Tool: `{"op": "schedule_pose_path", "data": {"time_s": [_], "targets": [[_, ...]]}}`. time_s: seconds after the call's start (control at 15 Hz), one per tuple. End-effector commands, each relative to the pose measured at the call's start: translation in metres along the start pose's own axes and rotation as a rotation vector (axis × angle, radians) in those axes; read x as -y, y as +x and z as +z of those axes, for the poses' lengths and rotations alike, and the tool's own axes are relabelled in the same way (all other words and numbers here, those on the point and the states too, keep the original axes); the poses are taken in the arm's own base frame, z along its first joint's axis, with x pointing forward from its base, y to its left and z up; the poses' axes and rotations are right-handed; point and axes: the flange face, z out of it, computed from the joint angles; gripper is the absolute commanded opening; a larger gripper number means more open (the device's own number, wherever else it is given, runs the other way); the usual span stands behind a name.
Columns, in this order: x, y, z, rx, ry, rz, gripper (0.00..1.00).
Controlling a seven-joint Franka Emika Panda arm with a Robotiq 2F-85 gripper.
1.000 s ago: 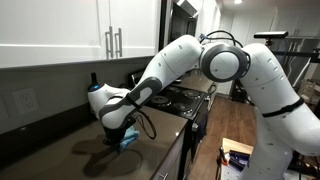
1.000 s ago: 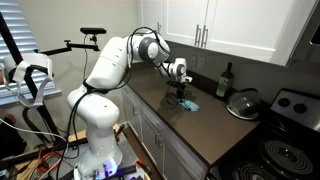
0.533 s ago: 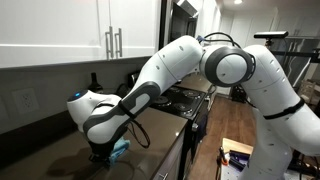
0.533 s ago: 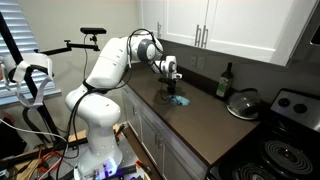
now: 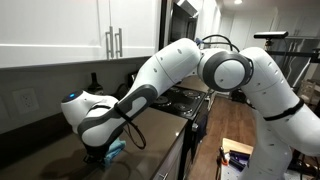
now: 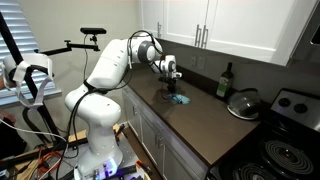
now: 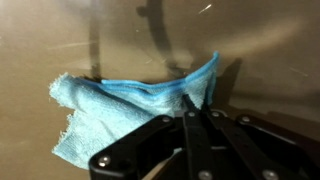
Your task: Use the blue towel to wipe the counter top
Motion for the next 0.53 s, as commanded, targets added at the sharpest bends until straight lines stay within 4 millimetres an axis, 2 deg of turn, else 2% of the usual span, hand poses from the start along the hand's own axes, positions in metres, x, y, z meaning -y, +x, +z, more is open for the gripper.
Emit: {"op": "schedule_pose_path", "data": {"time_s": [0.0, 0.47], "targets": [[-0.032, 0.026, 0.013, -0.018, -0.017, 0.082, 0.03], [-0.131, 0.052, 0.025, -0.026, -0.053, 0.308, 0.03]]}}
